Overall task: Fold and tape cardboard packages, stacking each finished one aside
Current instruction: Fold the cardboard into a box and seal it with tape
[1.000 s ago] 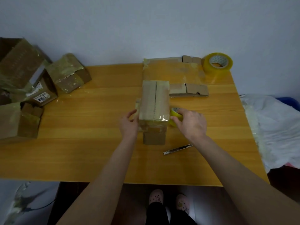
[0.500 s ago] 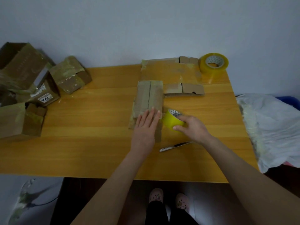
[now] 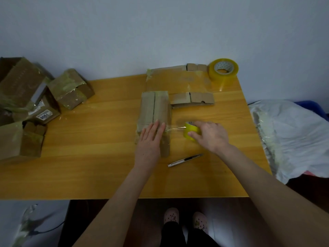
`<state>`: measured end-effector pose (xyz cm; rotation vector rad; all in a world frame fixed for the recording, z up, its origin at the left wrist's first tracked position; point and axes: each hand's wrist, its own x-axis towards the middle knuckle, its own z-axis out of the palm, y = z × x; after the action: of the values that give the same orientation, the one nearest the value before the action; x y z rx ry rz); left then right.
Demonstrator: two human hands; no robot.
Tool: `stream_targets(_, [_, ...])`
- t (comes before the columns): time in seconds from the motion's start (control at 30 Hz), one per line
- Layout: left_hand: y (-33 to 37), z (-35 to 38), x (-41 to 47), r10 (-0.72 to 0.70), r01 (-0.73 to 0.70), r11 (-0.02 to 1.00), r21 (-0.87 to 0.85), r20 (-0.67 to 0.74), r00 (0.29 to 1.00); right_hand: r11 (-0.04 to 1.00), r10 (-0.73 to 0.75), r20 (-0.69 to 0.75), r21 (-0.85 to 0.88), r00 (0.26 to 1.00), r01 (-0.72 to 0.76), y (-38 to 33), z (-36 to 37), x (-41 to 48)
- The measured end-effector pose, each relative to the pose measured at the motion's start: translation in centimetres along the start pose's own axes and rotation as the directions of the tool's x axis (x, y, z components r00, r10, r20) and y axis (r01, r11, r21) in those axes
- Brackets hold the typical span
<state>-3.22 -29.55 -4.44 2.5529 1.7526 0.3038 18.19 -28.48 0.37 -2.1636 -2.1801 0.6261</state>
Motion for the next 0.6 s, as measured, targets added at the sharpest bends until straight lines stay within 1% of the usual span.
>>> stream_targets(0.13, [0.2,0.0,-0.1,-0.042,0.042,0.999,-0.002,0.009,0.999,0.998,0.057,-0.084,-0.031,0.995,-0.06,0.0,1.1,0.4])
stream_targets(0.23, [0.5,-0.3,-0.1,-0.088,0.09,0.995,-0.045,0.046,0.995,0.998,0.026,-0.071,0.057,0.997,-0.022,0.5,1.5,0.2])
stream_targets(0.3, [0.7,-0.7,-0.1,-0.108,0.112,0.993,-0.038,0.098,0.989,0.995,-0.005,-0.091,0.103,0.996,0.015,0.8,1.7,-0.2])
stream_targets(0.37, [0.6,-1.1,0.0,-0.112,0.118,0.992,-0.044,0.12,0.986,0.99,-0.008,-0.119,0.141,0.993,0.025,0.9,1.7,-0.3])
stream_targets(0.4, [0.6,-1.3,0.0,-0.123,0.129,0.991,-0.046,0.113,0.986,0.988,-0.004,-0.131,0.156,0.991,0.025,0.8,1.7,-0.3])
stream_targets(0.43, [0.7,-1.6,-0.2,-0.133,0.136,0.99,-0.047,0.074,0.988,0.985,-0.002,-0.14,0.168,0.99,0.026,0.7,1.7,-0.3])
stream_targets(0.47, [1.0,-1.9,-0.5,-0.116,0.115,0.992,-0.057,0.001,0.993,0.983,0.005,-0.143,0.183,0.99,0.021,0.6,1.7,-0.3])
stream_targets(0.5, [1.5,-1.7,-1.0,-0.056,0.049,0.996,-0.073,-0.1,0.993,0.979,0.018,-0.146,0.201,0.989,0.011,0.5,1.6,-0.3])
stream_targets(0.53, [2.3,-1.2,-1.7,0.035,-0.056,0.994,-0.096,-0.202,0.979,0.975,0.037,-0.151,0.224,0.988,-0.002,0.5,1.5,-0.3])
stream_targets(0.57, [3.4,-0.4,-2.4,0.131,-0.164,0.98,-0.109,-0.264,0.956,0.97,0.051,-0.157,0.243,0.986,-0.012,0.5,1.5,-0.4])
stream_targets(0.6, [4.4,0.7,-3.2,0.21,-0.244,0.963,-0.115,-0.251,0.945,0.967,0.06,-0.162,0.255,0.985,-0.017,0.5,1.5,-0.4])
